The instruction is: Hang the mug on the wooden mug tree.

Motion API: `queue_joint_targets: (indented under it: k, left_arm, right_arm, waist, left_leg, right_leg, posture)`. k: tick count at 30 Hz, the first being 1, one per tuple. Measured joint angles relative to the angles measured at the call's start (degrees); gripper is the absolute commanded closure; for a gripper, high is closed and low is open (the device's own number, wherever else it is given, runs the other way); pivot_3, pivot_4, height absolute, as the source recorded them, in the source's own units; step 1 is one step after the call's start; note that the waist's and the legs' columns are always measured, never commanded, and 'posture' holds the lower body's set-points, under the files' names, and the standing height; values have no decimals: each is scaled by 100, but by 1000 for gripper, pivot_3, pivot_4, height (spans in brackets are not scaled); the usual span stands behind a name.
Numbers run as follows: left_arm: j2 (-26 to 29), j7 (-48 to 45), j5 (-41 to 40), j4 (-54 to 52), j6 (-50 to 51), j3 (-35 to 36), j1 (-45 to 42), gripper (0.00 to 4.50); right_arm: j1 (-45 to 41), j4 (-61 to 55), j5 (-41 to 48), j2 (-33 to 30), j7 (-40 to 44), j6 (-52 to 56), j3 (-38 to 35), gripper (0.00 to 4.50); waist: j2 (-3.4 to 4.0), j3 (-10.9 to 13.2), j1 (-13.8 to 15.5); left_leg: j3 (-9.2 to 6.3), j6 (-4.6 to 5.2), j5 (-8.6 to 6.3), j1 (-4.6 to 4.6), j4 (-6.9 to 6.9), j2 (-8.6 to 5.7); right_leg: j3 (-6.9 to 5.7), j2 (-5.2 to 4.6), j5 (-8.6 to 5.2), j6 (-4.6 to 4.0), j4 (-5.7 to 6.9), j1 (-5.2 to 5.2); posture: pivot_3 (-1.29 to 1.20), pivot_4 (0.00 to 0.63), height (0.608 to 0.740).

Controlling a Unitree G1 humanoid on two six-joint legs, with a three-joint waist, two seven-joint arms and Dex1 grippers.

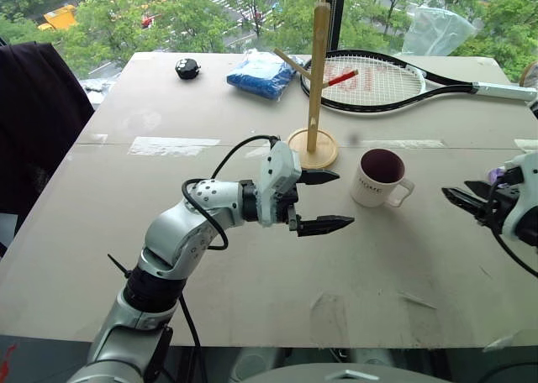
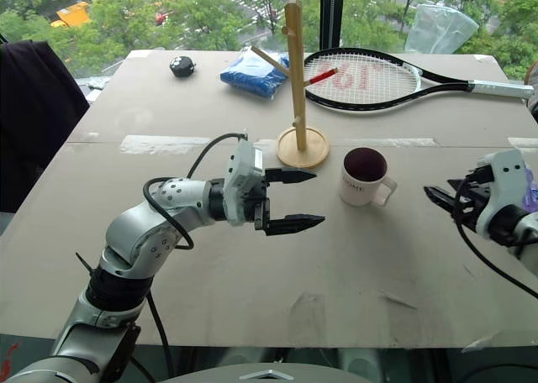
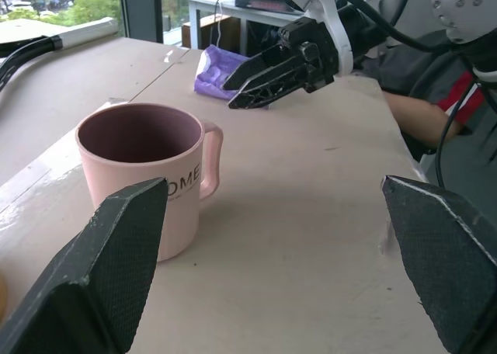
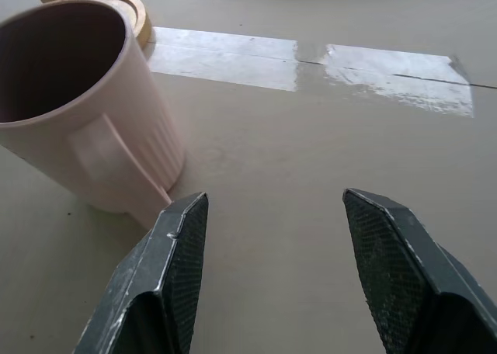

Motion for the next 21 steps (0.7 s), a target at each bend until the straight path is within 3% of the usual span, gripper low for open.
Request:
queue_joint_targets:
  k: [6,21]
  left_arm:
    - [74,297,535,-143,55,-370,218,0]
    - [-110,634,813,-212,251,-442,186,0]
  right_arm:
    - [194,-227,-294,805,-698,-29,717,1768]
    - [-207,188,-1002,1210,-1025,-580,1257,1768]
  waist:
    - [3,1,-4]
    - [4,0,-81]
  left_leg:
    - [3,0,0,1,-4,0]
    - [4,-1,0,4,-4,1]
  right_leg:
    - [8,4,0,-1,3,-5]
    - [9,8,0,-1,5,-6]
  posture:
    - [0,150,740]
    - [0,150,740]
